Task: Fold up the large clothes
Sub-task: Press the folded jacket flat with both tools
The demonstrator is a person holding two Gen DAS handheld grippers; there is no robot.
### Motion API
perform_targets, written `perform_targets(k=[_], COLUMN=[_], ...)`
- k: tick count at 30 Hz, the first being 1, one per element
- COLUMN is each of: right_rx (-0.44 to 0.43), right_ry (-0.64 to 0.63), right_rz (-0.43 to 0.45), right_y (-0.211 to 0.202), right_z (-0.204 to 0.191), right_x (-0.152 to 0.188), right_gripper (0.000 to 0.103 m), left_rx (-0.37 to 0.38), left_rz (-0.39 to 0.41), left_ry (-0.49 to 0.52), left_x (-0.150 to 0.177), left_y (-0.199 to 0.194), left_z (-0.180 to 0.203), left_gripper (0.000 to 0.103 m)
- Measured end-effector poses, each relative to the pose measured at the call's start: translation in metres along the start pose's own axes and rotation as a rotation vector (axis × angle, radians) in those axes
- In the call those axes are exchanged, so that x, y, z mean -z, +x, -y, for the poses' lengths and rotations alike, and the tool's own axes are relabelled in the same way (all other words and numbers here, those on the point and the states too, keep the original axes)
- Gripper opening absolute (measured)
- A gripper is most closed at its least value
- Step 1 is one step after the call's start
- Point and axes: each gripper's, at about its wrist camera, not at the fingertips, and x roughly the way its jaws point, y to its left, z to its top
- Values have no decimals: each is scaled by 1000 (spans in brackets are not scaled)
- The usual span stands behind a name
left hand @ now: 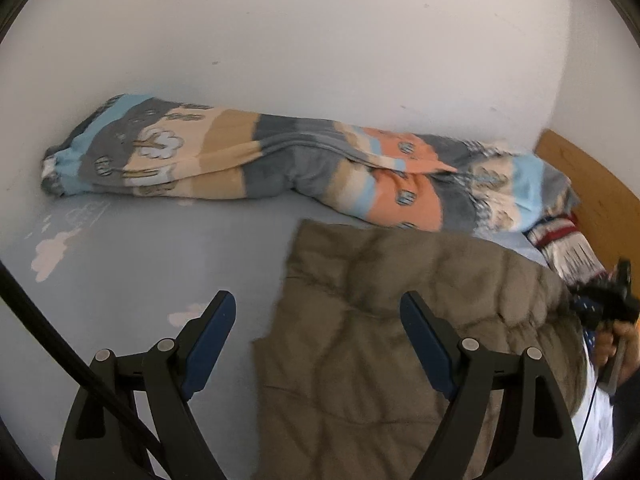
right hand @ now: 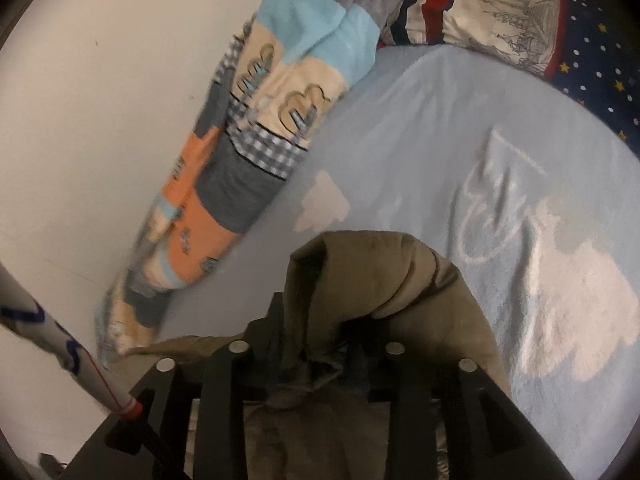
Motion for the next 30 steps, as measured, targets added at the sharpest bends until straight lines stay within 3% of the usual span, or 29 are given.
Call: perform_targets(k=[6, 10, 15, 18, 20, 22, 26, 30], right_rx=[4, -25, 19, 113, 222, 243, 239, 274], right_ry=[-15, -226, -483, -553, -590, -580, -500, -502], right_rz=[90, 74, 13, -18, -68, -138, -174, -197], right_y=[-46, -56, -20, 14, 46, 74, 92, 85], right_z=[-2, -39, -90, -99, -93, -79, -65, -71], right_x=[-8, 14, 59, 72, 76, 76, 64, 64], right_gripper=[46, 46, 46, 46, 46, 46, 46, 46], left_rx=[54, 84, 0, -34, -33, -34, -98, -82], left_rz=[-32, -84, -219, -295, -325, -363, -434, -431], left_ry=[86, 141, 201, 174, 136, 120, 133, 67], left_x=[10, 18, 34, 37, 35, 32, 32, 31], left_y=[10, 35, 100, 132, 146, 160, 185, 163], left_z=[48, 85, 114, 109, 102, 100, 105, 96], left_gripper=[84, 84, 84, 88, 95, 97, 103, 101])
